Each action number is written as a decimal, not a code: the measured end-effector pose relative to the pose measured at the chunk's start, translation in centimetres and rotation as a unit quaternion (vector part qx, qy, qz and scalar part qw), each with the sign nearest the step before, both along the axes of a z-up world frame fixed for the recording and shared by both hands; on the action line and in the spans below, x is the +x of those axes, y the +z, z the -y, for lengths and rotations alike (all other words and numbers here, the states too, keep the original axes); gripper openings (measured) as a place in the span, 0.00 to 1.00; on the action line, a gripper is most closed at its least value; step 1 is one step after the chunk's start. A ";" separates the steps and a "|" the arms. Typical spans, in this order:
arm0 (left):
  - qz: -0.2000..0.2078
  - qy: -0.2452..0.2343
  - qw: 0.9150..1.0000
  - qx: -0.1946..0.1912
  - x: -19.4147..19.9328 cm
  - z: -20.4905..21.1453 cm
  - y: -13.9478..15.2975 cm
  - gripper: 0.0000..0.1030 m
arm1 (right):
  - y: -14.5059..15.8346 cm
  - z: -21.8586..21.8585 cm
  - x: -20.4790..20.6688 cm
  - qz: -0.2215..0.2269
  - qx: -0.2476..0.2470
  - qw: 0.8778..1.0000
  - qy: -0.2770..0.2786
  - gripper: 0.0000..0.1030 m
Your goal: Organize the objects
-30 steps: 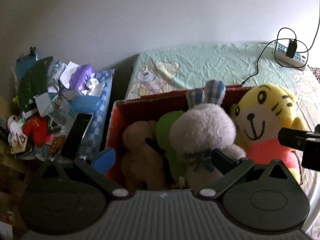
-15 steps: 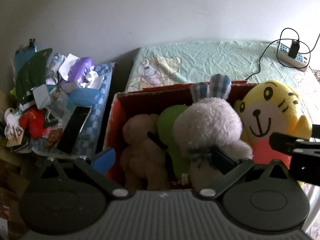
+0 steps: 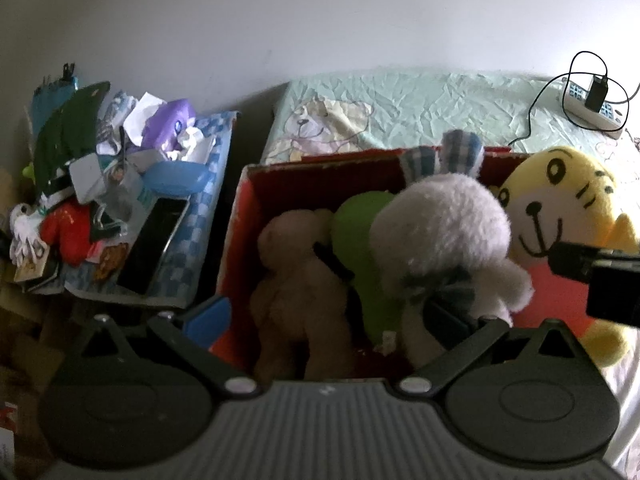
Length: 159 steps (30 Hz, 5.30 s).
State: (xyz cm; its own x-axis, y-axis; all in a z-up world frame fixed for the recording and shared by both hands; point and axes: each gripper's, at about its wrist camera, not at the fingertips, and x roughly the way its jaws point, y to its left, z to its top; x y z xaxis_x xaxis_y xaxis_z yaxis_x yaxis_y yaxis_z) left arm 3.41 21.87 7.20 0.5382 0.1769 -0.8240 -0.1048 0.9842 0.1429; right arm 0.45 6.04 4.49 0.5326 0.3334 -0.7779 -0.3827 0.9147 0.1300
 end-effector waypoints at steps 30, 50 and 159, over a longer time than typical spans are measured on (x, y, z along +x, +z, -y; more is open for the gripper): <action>-0.001 -0.011 1.000 -0.026 0.2 -0.2 -1.6 1.00 | -1.9 -0.3 0.1 -0.011 -0.006 1.000 -0.002 0.88; -0.012 -0.025 0.999 -0.036 0.5 0.1 -2.2 1.00 | -2.1 -0.1 0.4 -0.011 -0.006 1.000 0.003 0.94; 0.008 -0.020 0.999 -0.025 0.4 -0.5 -1.9 1.00 | 0.2 1.2 -1.1 0.057 0.078 0.995 0.036 0.67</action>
State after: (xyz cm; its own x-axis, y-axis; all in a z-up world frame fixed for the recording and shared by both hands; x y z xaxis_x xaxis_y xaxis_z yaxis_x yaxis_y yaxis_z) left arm 3.84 22.37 5.34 0.5568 0.1144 -0.8227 -0.0672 0.9934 0.0926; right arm -0.68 4.83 4.69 0.5853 0.4855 -0.6494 -0.4664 0.8567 0.2202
